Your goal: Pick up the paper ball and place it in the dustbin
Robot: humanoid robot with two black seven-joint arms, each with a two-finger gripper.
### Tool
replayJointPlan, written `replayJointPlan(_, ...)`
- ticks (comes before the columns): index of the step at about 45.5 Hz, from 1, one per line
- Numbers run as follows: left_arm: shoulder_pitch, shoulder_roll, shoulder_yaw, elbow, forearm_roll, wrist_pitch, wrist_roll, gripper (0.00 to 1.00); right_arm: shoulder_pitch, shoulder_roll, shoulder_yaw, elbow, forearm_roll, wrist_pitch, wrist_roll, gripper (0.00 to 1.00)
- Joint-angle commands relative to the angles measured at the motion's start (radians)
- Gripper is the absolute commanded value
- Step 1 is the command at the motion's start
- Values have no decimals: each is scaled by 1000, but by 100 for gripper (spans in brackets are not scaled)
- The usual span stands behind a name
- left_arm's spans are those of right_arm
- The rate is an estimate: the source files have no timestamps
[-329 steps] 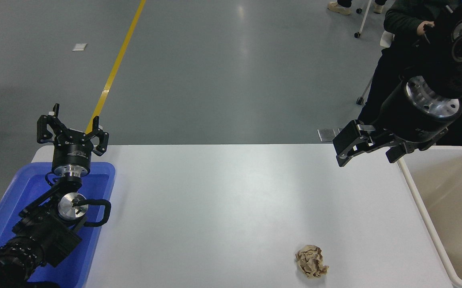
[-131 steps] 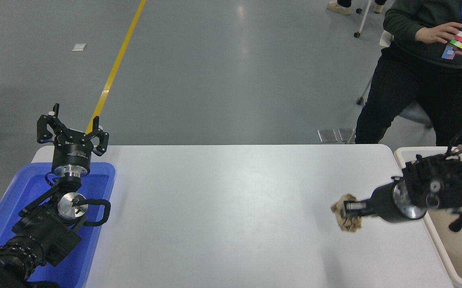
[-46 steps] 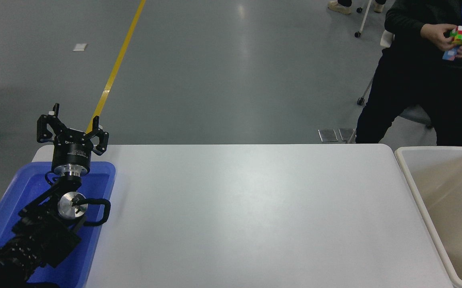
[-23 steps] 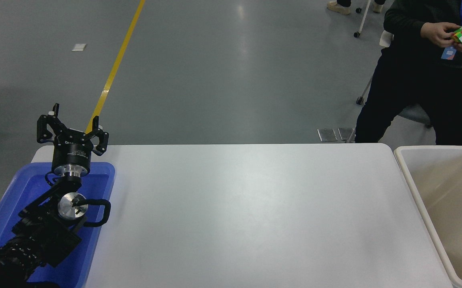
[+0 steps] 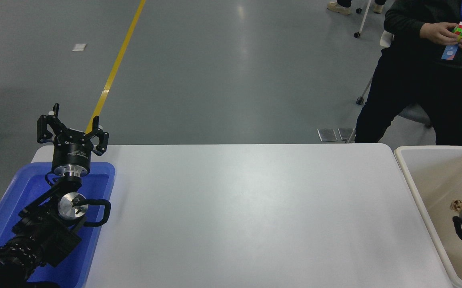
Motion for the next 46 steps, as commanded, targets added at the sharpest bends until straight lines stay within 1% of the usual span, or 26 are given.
replayJointPlan(1,0,1,0,0,0,0,0,99,-7,-8,29,-1,9,7,-1,100)
replayJointPlan(22,-1,1,0,0,0,-2,0,99,37,-9,28,-1,9,7,1,100)
replayJointPlan(26,-1,1,0,0,0,-2,1,99,51,-32,23,20,9,9,1,100)
replayJointPlan(33,-1,1,0,0,0,-2,1,99,74,-118,29,158,21,7,2,100)
replayJointPlan(41,-1,-1,0,0,0,-2,1,99,88,-216,35,396,24,12,12,100)
replayJointPlan(46,-1,1,0,0,0,-2,0,99,100,-248,90,525,24,18,35,100)
